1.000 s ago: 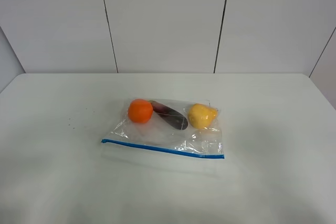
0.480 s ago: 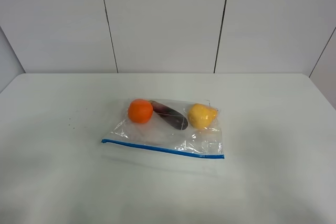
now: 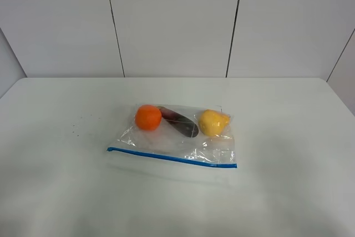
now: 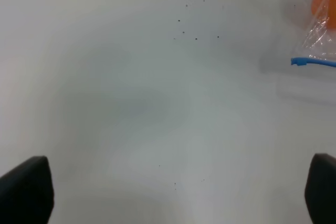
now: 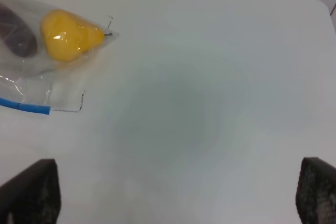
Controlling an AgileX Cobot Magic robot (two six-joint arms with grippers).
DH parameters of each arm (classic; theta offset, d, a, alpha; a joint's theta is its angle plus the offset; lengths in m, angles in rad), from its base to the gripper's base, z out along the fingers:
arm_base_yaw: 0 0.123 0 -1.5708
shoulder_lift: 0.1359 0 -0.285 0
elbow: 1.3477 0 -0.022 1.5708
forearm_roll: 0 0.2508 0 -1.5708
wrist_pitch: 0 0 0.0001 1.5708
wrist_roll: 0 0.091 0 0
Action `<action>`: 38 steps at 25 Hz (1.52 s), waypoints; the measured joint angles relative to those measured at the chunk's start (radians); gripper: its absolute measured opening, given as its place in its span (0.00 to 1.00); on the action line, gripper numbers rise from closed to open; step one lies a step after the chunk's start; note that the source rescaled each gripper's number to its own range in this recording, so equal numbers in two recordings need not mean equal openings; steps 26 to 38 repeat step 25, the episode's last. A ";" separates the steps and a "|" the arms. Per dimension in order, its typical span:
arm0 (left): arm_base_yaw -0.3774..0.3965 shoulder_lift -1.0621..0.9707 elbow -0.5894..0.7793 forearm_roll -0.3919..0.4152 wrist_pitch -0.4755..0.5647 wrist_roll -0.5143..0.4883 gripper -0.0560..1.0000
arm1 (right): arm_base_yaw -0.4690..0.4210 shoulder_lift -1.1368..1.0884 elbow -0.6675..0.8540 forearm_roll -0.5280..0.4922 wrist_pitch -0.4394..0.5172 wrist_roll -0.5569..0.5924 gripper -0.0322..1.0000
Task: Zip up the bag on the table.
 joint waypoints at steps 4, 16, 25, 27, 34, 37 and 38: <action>0.000 0.000 0.000 0.000 0.000 0.000 1.00 | 0.000 0.000 0.000 0.002 0.000 0.022 1.00; 0.000 0.000 0.000 0.000 0.000 0.000 1.00 | 0.000 0.000 0.000 0.006 0.000 0.028 1.00; 0.000 0.000 0.000 0.000 0.002 0.000 1.00 | 0.001 0.000 0.000 0.008 0.000 0.028 1.00; 0.000 0.000 0.000 0.000 0.002 0.000 1.00 | 0.001 0.000 0.000 0.008 0.000 0.028 1.00; 0.000 0.000 0.000 0.000 0.002 0.000 1.00 | 0.001 0.000 0.000 0.008 0.000 0.028 1.00; 0.000 0.000 0.000 0.000 0.002 0.000 1.00 | 0.001 0.000 0.000 0.008 0.000 0.028 1.00; 0.000 0.000 0.000 0.000 0.002 0.000 1.00 | 0.001 0.000 0.000 0.008 0.000 0.028 1.00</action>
